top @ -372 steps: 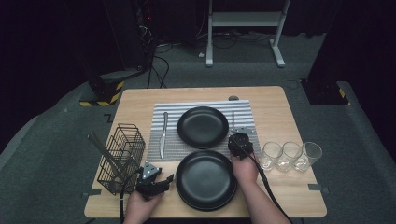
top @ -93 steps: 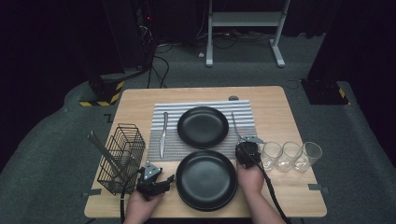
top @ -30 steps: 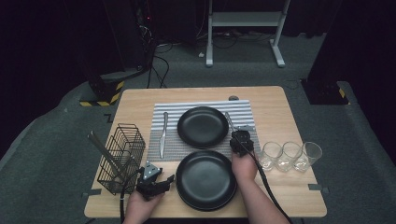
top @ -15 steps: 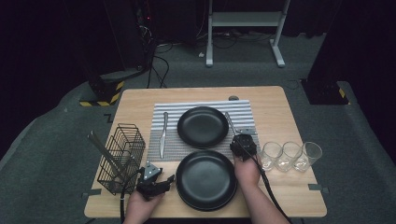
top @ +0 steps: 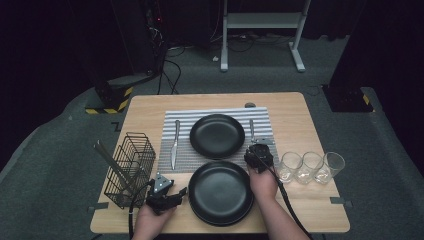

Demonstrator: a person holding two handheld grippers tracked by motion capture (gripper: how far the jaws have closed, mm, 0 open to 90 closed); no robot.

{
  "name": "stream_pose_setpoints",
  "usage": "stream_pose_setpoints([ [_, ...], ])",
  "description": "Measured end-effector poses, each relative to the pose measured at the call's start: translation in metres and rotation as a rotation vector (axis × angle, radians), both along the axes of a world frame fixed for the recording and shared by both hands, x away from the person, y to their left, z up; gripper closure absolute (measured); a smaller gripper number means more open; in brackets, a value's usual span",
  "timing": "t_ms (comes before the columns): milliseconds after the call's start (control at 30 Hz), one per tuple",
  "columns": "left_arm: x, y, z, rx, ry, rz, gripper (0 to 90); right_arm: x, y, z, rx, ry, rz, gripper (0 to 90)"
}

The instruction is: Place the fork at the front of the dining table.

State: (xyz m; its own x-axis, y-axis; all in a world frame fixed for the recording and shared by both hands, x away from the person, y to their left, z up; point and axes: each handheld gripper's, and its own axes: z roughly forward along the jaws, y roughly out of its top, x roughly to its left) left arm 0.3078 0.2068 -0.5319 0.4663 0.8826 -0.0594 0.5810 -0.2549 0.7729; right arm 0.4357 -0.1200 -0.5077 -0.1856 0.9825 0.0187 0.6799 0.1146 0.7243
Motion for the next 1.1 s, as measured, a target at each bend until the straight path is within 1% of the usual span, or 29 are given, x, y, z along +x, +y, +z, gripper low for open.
stream_pose_setpoints([
  [733, 0.0, 0.0001, 0.0, -0.002, 0.001, 0.0, 39.7, 0.0007, -0.0016, -0.0006, 0.003, 0.005, 0.008, 58.8],
  [1100, 0.0, 0.0002, 0.0, -0.001, 0.001, 0.0, 39.7, 0.0022, -0.0035, -0.0012, -0.013, 0.005, -0.001, 57.9],
])
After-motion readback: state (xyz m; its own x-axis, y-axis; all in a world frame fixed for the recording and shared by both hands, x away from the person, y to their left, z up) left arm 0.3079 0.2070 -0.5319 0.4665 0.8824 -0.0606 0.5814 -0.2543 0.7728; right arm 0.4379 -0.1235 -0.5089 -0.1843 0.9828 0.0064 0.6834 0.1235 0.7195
